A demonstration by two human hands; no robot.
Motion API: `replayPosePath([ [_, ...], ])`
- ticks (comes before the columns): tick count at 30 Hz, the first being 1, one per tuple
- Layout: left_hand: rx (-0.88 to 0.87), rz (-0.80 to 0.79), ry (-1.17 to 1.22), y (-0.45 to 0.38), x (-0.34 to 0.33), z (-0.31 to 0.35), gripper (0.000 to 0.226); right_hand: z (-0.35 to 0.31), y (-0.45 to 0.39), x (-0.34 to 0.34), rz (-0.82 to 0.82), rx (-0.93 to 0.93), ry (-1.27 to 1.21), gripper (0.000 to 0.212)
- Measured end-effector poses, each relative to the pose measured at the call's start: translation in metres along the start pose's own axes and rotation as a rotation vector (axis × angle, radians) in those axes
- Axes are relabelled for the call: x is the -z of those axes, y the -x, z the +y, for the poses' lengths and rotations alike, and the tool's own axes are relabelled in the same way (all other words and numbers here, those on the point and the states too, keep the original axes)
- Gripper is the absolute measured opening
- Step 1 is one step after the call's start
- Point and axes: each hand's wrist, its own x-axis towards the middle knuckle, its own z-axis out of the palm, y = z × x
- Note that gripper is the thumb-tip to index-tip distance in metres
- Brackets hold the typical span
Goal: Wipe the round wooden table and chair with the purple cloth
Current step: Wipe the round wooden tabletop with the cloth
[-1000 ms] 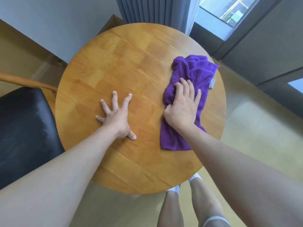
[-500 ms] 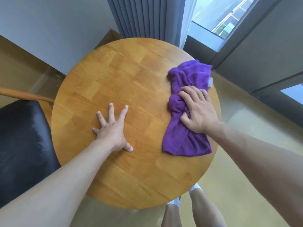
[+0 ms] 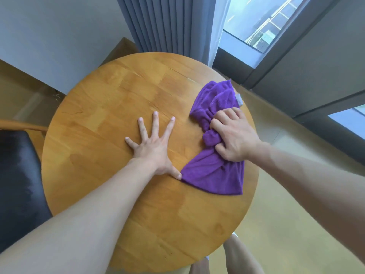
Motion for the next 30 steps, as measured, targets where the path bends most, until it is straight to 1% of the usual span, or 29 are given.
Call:
replayPosePath([
  [3, 0.003, 0.024, 0.03, -0.002, -0.003, 0.001, 0.172, -0.024, -0.016, -0.003, 0.052, -0.228, -0.026, 0.034],
  [5, 0.012, 0.034, 0.036, -0.001, -0.003, 0.001, 0.172, -0.039, -0.027, -0.007, 0.044, -0.375, -0.009, 0.03],
  [7, 0.022, 0.027, 0.04, -0.002, -0.002, 0.003, 0.172, -0.045, -0.037, -0.005, 0.024, -0.447, 0.004, 0.028],
  [9, 0.027, 0.023, 0.051, -0.004, -0.002, 0.004, 0.172, -0.043, -0.045, -0.004, 0.009, -0.433, 0.023, 0.03],
  [10, 0.031, 0.023, 0.06, -0.005, -0.002, 0.004, 0.172, -0.041, -0.049, -0.004, 0.005, -0.396, 0.036, 0.032],
  [12, 0.033, 0.027, 0.079, -0.005, -0.004, 0.003, 0.174, -0.032, -0.056, -0.002, 0.007, -0.266, 0.044, 0.035],
  [15, 0.028, 0.044, 0.093, -0.004, -0.007, 0.002, 0.174, -0.015, -0.076, 0.001, 0.039, -0.052, 0.013, 0.032],
  [17, 0.031, 0.042, 0.083, -0.004, -0.007, 0.002, 0.174, -0.007, -0.095, 0.001, 0.043, 0.006, 0.013, 0.032],
  [20, 0.042, 0.039, 0.065, -0.007, -0.007, 0.004, 0.176, -0.007, -0.126, 0.002, 0.039, -0.01, 0.018, 0.035],
  [23, 0.071, 0.029, 0.05, -0.007, -0.006, 0.006, 0.178, -0.015, -0.146, 0.002, 0.026, -0.082, 0.022, 0.036],
  [30, 0.082, -0.011, 0.05, -0.001, -0.001, 0.011, 0.175, -0.023, -0.136, 0.001, 0.065, -0.196, -0.044, 0.033],
])
